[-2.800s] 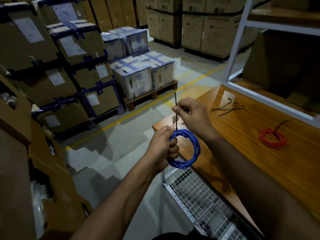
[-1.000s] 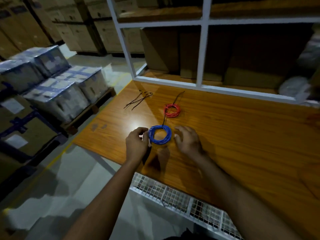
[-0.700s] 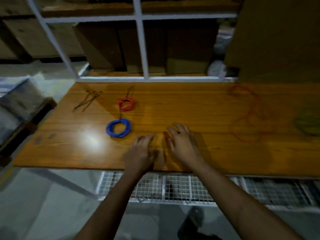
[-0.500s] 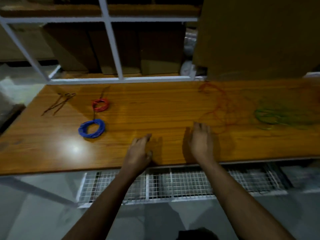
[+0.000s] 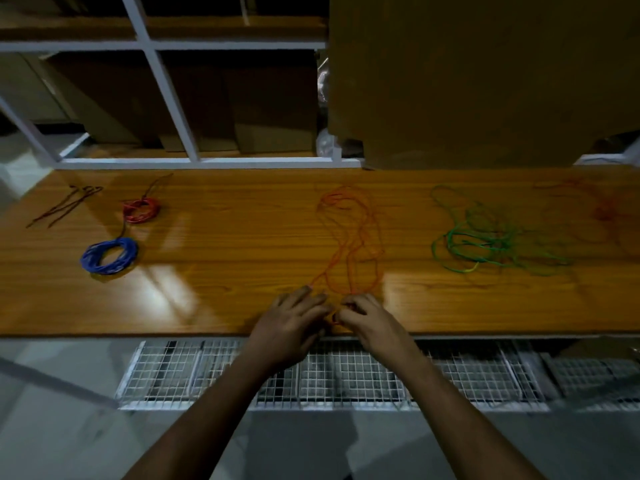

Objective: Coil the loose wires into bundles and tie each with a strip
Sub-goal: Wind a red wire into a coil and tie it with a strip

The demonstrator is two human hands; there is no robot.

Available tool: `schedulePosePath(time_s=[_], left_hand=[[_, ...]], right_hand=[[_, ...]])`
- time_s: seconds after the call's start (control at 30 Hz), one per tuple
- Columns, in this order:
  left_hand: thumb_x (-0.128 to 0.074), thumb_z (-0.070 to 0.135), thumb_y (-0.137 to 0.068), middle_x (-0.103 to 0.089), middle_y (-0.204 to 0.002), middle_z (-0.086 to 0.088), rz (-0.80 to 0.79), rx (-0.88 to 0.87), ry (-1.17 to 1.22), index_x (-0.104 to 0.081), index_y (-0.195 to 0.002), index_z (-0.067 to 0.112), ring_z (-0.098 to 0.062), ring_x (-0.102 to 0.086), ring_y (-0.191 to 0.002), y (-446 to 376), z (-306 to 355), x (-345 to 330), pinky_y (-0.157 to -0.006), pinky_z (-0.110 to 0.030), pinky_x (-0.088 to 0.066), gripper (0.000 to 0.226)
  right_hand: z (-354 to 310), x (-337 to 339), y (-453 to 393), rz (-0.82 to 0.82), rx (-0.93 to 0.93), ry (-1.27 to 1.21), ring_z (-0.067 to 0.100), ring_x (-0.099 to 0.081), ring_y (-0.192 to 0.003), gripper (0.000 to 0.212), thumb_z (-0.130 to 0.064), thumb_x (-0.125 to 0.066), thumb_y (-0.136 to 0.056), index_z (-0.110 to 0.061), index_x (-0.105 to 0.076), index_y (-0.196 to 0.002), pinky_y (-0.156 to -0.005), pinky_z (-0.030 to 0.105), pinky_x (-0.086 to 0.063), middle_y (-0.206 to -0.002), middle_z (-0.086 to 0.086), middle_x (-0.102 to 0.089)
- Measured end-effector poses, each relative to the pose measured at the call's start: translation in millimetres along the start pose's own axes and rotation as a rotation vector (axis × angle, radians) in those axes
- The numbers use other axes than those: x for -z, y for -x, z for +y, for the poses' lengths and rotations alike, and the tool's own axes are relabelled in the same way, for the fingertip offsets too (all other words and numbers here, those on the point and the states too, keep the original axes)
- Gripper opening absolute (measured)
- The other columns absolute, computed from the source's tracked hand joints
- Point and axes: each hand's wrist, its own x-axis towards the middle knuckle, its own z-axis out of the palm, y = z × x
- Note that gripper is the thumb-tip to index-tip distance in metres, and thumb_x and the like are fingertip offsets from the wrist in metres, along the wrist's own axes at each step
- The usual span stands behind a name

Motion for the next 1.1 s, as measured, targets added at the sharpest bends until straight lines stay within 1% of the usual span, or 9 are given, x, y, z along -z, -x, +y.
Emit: schedulePosePath(time_s=[0.17,0.3,0.4,0.53,0.63,0.8,0.9,1.0,1.1], left_hand=[[-0.044,0.060,-0.094,-0.062,-0.127,0.005,0.006,0.169,-0.269,-0.058,-0.129,0.028,-0.025,-0.056,-0.104,15,2,-1,-0.075,-0.038,-0.041,0.049],[-0.046,0.058,-0.094,-0.062,-0.114,0.001,0.020,0.239,-0.342,-0.059,-0.126,0.027,-0.027,-0.052,-0.094,32,-1,11,-0.070,-0.039,-0.036,0.047],[-0.050,0.059,-0.090,-0.061,-0.110,-0.001,0.036,0.360,-0.321,-0.059,-0.129,0.021,-0.028,-0.050,-0.093,40,-4,19,-0.070,-0.039,-0.038,0.055],[-0.054,0.064,-0.086,-0.061,-0.111,-0.004,0.023,0.550,-0.313,-0.055,-0.134,0.012,-0.028,-0.050,-0.093,53,-15,27,-0.072,-0.041,-0.042,0.071],[-0.049,0.065,-0.088,-0.059,-0.114,-0.004,0.016,0.584,-0.313,-0.057,-0.129,0.013,-0.030,-0.049,-0.096,63,-23,30,-0.075,-0.042,-0.043,0.066],[-0.042,0.065,-0.090,-0.059,-0.131,-0.002,0.021,0.601,-0.244,-0.060,-0.129,0.019,-0.030,-0.050,-0.111,74,-34,25,-0.086,-0.042,-0.043,0.063],[-0.044,0.061,-0.087,-0.058,-0.135,-0.002,0.059,0.666,-0.141,-0.053,-0.137,0.017,-0.025,-0.049,-0.118,79,-41,21,-0.089,-0.041,-0.045,0.068],[-0.048,0.041,-0.079,-0.057,-0.128,-0.002,0.137,0.674,0.049,-0.045,-0.138,0.019,-0.022,-0.045,-0.118,78,-41,25,-0.087,-0.041,-0.045,0.063],[-0.051,0.031,-0.074,-0.055,-0.129,0.001,0.207,0.684,0.198,-0.046,-0.135,0.023,-0.021,-0.041,-0.121,73,-33,31,-0.092,-0.045,-0.041,0.062]], right_hand=[[16,0,7,0.220,-0.140,-0.153,0.014,-0.044,-0.093,0.001,-0.021,-0.065,-0.095,-0.021,-0.066,-0.096,-0.074,0.031,-0.041,-0.094,-0.008,-0.057],[10,-4,-3,0.306,-0.342,-0.236,0.012,-0.045,-0.077,0.021,-0.038,-0.071,-0.089,-0.021,-0.058,-0.089,-0.061,0.031,-0.035,-0.076,-0.009,-0.055],[7,-3,-11,0.289,-0.454,-0.247,0.012,-0.050,-0.068,0.039,-0.055,-0.076,-0.078,-0.023,-0.056,-0.091,-0.055,0.031,-0.040,-0.067,-0.007,-0.053],[5,-7,-17,0.293,-0.465,-0.112,0.018,-0.055,-0.069,0.042,-0.060,-0.074,-0.077,-0.021,-0.061,-0.085,-0.059,0.035,-0.048,-0.068,-0.004,-0.058],[0,-9,-19,0.299,-0.536,-0.092,0.018,-0.054,-0.072,0.041,-0.062,-0.070,-0.079,-0.022,-0.059,-0.084,-0.059,0.033,-0.047,-0.071,-0.004,-0.058],[-10,-4,-15,0.339,-0.530,-0.121,0.015,-0.052,-0.072,0.032,-0.057,-0.067,-0.085,-0.026,-0.059,-0.080,-0.059,0.030,-0.043,-0.072,-0.009,-0.056],[-13,0,-18,0.324,-0.507,-0.208,0.014,-0.058,-0.081,0.025,-0.045,-0.061,-0.094,-0.022,-0.070,-0.088,-0.065,0.029,-0.043,-0.088,-0.010,-0.059],[-10,8,-32,0.389,-0.607,-0.196,0.019,-0.058,-0.088,0.011,-0.024,-0.070,-0.090,-0.016,-0.070,-0.098,-0.071,0.030,-0.046,-0.105,-0.002,-0.057],[-6,14,-49,0.349,-0.794,-0.130,0.028,-0.058,-0.092,0.022,-0.014,-0.072,-0.086,-0.015,-0.066,-0.106,-0.074,0.034,-0.049,-0.117,0.007,-0.051]])
